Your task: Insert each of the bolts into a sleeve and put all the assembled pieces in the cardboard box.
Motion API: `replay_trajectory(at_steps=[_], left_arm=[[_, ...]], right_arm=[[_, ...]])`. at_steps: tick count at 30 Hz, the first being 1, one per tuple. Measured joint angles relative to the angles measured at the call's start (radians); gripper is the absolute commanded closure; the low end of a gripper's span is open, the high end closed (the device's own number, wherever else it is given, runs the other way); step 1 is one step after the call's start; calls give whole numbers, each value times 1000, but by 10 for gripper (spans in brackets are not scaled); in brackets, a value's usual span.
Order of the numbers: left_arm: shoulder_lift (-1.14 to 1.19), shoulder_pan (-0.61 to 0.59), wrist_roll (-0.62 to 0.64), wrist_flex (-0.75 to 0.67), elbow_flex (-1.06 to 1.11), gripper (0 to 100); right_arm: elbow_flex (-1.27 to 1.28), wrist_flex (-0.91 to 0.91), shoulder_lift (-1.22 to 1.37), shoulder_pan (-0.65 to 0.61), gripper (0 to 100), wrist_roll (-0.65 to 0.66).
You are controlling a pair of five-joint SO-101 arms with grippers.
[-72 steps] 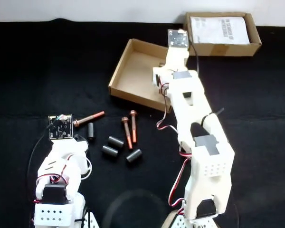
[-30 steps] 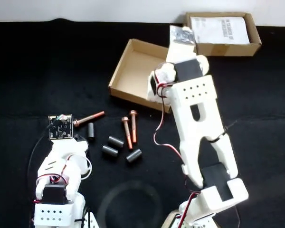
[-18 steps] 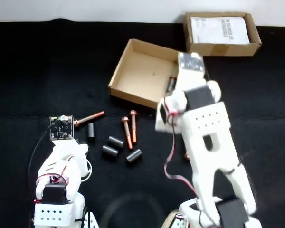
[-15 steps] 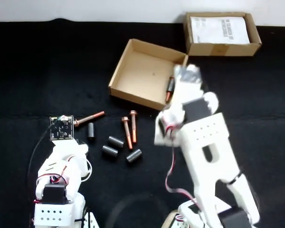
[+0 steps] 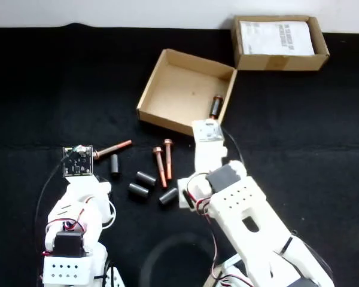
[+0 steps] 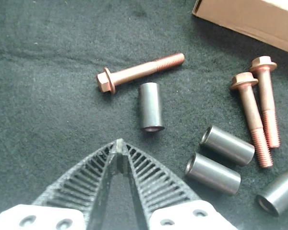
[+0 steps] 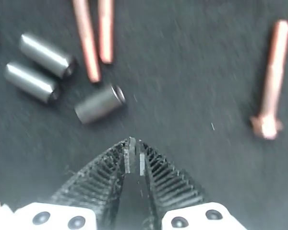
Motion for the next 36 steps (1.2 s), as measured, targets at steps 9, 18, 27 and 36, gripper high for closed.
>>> replay_trajectory(at_steps=[9, 18, 27, 36], left_arm=[[0, 0, 0, 0, 0, 987], [0, 0, 0, 0, 0, 987], [0, 0, 0, 0, 0, 987], [0, 0, 0, 0, 0, 987]], right_arm=[[63, -316, 144, -146, 896, -29], [60, -365, 224, -184, 846, -43], [60, -367, 227, -184, 846, -43], [60, -356, 230, -184, 846, -43]])
